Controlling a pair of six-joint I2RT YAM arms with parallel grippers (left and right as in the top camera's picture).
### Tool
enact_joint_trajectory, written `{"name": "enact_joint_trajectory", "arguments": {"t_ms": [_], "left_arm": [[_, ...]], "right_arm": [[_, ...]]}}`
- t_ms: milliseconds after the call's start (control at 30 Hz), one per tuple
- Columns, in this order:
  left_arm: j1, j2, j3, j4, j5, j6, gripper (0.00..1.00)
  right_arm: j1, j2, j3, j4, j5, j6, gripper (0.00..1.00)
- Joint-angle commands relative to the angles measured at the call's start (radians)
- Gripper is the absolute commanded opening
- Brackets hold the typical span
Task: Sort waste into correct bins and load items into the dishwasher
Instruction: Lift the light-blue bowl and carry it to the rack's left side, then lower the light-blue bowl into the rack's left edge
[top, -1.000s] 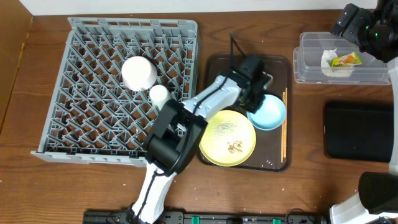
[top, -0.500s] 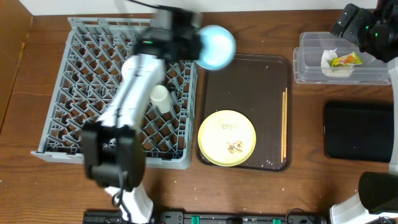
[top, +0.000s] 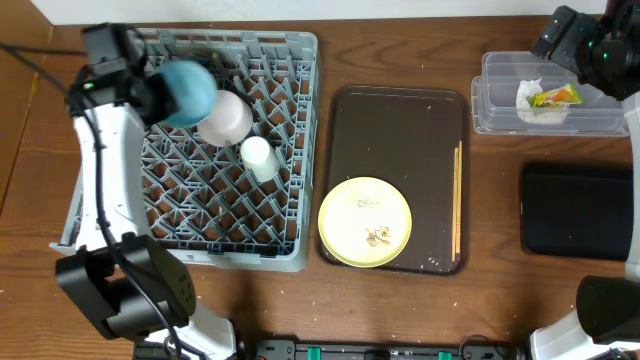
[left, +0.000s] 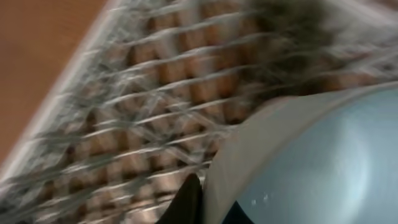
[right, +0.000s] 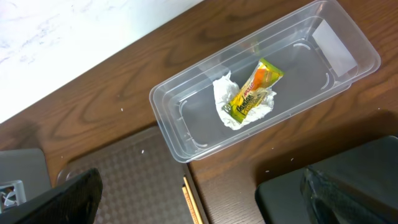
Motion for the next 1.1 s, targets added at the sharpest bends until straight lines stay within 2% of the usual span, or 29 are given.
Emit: {"name": "enact_joint_trajectory", "arguments": {"t_ms": [0,167,267,467,667,867,1067], "left_arm": [[0.024,0.021,0.002,-0.051,-0.199,0.041,0.07],[0.041,0.028,0.001,-0.184,-0.365,0.041,0.07],[0.041,0.028,0.001,-0.182,-0.471,0.04,0.08],[0.041,0.031,-0.001,-0.175,-0.507,0.046,0.08],[0.041,0.032,-0.039,-0.113,-0.545,0.226,0.07],[0.04,0.032,-0.122,0.019,-0.573,0.445,0.07],[0.016,0.032,-0.147,0.077,-0.593,0.53,0.08]], "right_arm": [[-0.003,-0.001,0.006,-0.002,0.002,0.0,0.99],[-0.003,-0.001,0.006,-0.002,0.002,0.0,0.99],[-0.003,-0.001,0.006,-0.002,0.002,0.0,0.99],[-0.003,-0.001,0.006,-0.002,0.002,0.0,0.99],[-0.003,-0.001,0.006,-0.002,0.002,0.0,0.99],[-0.003,-0.001,0.006,-0.002,0.002,0.0,0.99],[-0.003,-0.001,0.006,-0.002,0.002,0.0,0.99]]}}
